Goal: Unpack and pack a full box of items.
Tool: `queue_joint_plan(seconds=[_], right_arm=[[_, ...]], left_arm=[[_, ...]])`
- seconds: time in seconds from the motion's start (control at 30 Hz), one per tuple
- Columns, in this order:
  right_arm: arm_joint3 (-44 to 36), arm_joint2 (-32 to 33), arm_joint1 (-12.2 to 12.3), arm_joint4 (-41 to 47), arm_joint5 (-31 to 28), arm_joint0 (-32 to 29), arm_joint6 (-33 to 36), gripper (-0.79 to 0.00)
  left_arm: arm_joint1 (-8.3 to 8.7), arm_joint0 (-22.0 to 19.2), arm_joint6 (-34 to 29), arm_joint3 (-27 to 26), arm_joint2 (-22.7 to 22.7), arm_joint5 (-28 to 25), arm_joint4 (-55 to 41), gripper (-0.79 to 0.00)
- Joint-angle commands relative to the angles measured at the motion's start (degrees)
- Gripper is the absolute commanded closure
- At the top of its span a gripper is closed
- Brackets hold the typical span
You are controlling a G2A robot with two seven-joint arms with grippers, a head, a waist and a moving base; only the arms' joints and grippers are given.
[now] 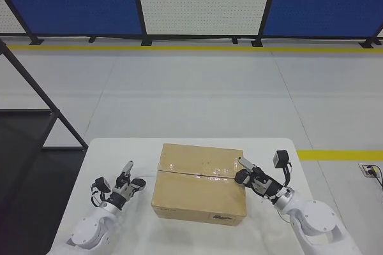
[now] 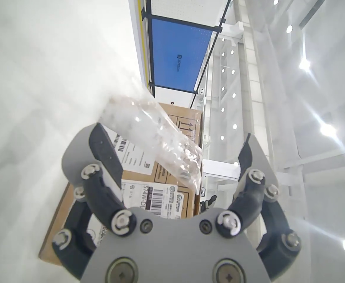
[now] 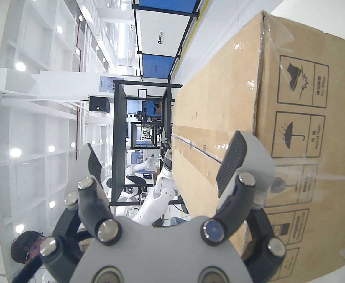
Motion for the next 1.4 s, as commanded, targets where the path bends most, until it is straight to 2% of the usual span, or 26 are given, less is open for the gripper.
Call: queue_joint_plan(seconds=[0.0, 0.3, 0.47, 0.87, 1.17, 1.37], right_arm=[[0.0, 0.0, 0.0, 0.0, 0.0, 0.0, 0.0, -0.785], [0.0, 0.0, 0.0, 0.0, 0.0, 0.0, 0.0, -0.785], [0.0, 0.0, 0.0, 0.0, 0.0, 0.0, 0.0, -0.785], [0.0, 0.0, 0.0, 0.0, 0.0, 0.0, 0.0, -0.785], [0.0, 0.0, 0.0, 0.0, 0.0, 0.0, 0.0, -0.785], [0.0, 0.0, 0.0, 0.0, 0.0, 0.0, 0.0, -0.785]], left_arm=[[-0.46, 0.0, -0.9, 0.5, 0.3, 0.0, 1.3, -0.785], [-1.15, 2.8, -2.4, -0.2, -1.6, 0.0, 5.8, -0.785], [-1.43, 4.0, 0.4, -1.5, -3.6, 0.0, 8.3, -0.785], [-4.35, 0.9, 0.0, 1.5, -4.2, 2.5, 6.5, -0.785], [-6.43, 1.0, 5.6, 4.3, -5.8, -2.5, 6.5, -0.785], [-7.34, 0.2, 5.5, 6.0, -7.4, -3.6, 7.0, -0.785]])
